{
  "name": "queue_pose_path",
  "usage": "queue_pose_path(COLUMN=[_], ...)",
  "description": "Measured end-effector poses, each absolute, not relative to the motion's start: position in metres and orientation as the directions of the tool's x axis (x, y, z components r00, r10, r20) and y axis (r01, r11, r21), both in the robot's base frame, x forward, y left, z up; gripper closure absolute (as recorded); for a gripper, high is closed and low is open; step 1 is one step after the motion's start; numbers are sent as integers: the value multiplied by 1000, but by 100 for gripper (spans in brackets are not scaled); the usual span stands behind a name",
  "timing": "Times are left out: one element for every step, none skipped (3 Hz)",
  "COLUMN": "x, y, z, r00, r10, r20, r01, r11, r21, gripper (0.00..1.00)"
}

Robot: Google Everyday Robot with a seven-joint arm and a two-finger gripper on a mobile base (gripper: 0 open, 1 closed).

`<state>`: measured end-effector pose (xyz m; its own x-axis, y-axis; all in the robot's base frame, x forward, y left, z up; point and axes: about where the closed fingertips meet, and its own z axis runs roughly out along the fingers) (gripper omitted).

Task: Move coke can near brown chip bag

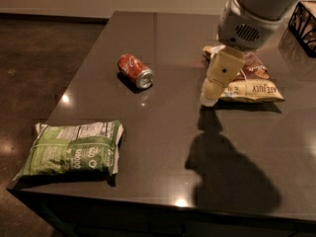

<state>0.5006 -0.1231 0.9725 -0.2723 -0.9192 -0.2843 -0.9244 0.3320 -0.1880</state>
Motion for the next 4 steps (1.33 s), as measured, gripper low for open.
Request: queue_pose_path(x=[531, 559, 578, 597], y=[-81, -36, 3, 31], z=[963, 953, 944, 930], r00=[-329, -384, -427, -471], r10=[-892, -855, -823, -803], r20=[-310, -350, -376, -365], r01=[-910, -892, -876, -852], r11=[388, 441, 480, 521], r21=[-149, -98, -56, -46], gripper=[0, 0, 0, 0])
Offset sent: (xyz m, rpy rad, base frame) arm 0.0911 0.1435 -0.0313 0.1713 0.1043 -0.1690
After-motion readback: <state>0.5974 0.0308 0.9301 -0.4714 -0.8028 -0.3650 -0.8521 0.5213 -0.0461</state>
